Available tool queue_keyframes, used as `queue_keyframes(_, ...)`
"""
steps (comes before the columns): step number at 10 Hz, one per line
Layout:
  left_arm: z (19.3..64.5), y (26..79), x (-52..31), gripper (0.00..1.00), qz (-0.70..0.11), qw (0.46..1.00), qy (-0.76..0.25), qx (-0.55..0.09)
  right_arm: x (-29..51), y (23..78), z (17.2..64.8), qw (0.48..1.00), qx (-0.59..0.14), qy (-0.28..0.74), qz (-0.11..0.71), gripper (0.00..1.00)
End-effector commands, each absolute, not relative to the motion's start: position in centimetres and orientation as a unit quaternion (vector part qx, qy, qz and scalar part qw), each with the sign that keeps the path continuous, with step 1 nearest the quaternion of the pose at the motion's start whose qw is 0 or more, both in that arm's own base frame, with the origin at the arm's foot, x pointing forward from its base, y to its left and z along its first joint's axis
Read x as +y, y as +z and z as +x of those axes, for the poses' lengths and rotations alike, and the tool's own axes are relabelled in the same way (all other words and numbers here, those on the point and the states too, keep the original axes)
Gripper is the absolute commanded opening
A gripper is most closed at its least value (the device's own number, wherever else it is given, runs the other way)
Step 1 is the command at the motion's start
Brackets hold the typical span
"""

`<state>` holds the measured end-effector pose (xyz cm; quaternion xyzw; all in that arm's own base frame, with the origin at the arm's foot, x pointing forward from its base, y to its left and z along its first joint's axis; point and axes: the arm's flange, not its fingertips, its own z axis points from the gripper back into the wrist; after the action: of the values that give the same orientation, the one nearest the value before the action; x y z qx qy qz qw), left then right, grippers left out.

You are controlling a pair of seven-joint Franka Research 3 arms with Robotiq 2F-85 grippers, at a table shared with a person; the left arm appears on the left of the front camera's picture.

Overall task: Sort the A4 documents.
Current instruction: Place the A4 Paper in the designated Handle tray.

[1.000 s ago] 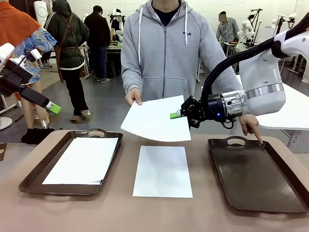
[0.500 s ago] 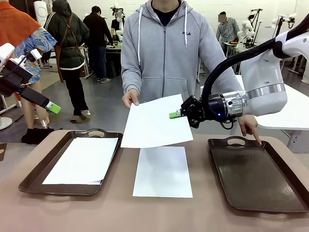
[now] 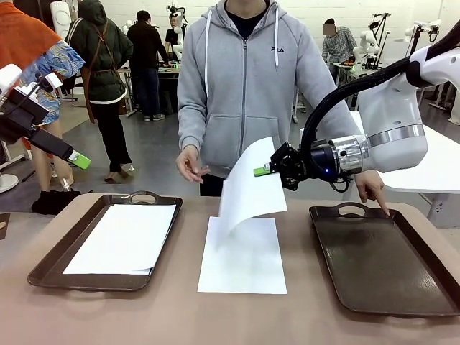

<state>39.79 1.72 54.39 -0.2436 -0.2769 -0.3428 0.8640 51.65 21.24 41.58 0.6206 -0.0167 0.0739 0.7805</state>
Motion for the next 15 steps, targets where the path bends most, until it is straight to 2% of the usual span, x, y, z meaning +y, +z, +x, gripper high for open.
queue_keyframes(1, 39.7, 54.4, 1.8, 1.00, -0.251, 0.859, -0.346, -0.281, 21.6, 41.5, 51.6, 0.784, -0.018, 0.071, 0.617, 0.00)
queue_keyframes(6, 39.7, 54.4, 1.8, 1.00, -0.251, 0.859, -0.346, -0.281, 21.2, 41.6, 51.6, 0.780, -0.017, 0.074, 0.621, 0.01)
queue_keyframes(8, 39.7, 54.4, 1.8, 1.00, -0.251, 0.859, -0.346, -0.281, 18.0, 42.9, 48.5, 0.809, -0.002, 0.140, 0.570, 0.01)
queue_keyframes(10, 39.7, 54.4, 1.8, 1.00, -0.251, 0.859, -0.346, -0.281, 14.4, 44.0, 47.3, 0.805, 0.009, 0.175, 0.567, 0.01)
queue_keyframes(15, 39.7, 54.4, 1.8, 1.00, -0.251, 0.859, -0.346, -0.281, 6.3, 43.9, 47.7, 0.856, -0.012, 0.146, 0.497, 0.01)
